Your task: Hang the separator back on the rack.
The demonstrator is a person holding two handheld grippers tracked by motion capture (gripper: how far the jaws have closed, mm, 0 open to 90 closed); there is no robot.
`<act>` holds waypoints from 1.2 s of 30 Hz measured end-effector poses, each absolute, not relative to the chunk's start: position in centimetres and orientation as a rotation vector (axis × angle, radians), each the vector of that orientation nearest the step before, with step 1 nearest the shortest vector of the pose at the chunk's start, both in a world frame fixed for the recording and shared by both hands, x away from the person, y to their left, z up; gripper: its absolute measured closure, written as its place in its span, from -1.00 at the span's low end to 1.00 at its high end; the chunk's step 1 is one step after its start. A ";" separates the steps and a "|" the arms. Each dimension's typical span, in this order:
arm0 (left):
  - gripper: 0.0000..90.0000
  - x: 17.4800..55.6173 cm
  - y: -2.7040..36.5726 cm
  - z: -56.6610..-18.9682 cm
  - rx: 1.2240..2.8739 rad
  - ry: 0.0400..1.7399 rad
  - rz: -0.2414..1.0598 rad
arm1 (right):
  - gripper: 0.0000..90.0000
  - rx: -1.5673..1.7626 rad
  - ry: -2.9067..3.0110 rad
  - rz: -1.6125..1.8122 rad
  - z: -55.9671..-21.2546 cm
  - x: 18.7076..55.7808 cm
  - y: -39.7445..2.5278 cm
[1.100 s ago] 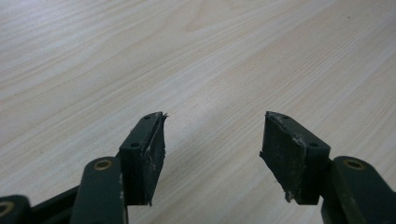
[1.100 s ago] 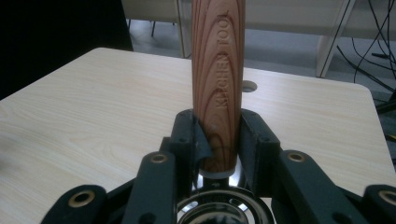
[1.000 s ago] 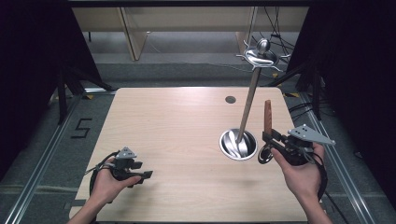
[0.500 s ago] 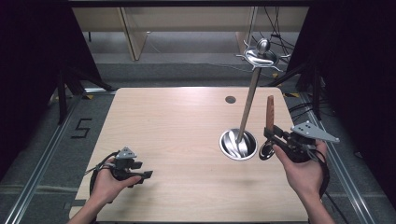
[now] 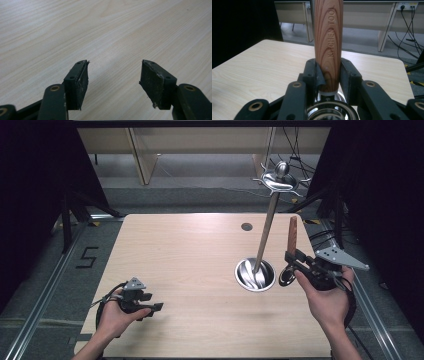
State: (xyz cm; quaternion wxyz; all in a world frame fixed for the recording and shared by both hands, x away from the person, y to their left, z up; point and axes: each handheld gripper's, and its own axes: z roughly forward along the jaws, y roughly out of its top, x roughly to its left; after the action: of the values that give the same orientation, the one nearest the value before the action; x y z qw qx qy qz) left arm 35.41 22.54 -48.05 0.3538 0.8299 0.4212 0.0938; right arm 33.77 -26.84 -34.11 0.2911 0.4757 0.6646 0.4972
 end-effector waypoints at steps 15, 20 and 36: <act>-0.14 35.4 22.6 -48.0 2.138 1.097 0.245 | 0.55 1.233 1.718 1.340 -32.9 33.8 -27.7; -0.14 35.4 22.5 -48.0 2.138 1.099 0.245 | 0.55 1.254 1.696 1.357 -32.5 33.6 -27.7; -0.14 35.4 22.6 -48.0 2.134 1.102 0.248 | 0.55 1.233 1.664 1.373 -31.4 33.6 -27.9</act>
State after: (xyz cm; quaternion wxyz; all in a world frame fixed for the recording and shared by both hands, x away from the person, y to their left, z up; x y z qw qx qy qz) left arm 35.38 22.56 -47.99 0.3557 0.8260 0.4267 0.0959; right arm 33.57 -27.91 -31.37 0.3227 0.4696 0.6338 0.5231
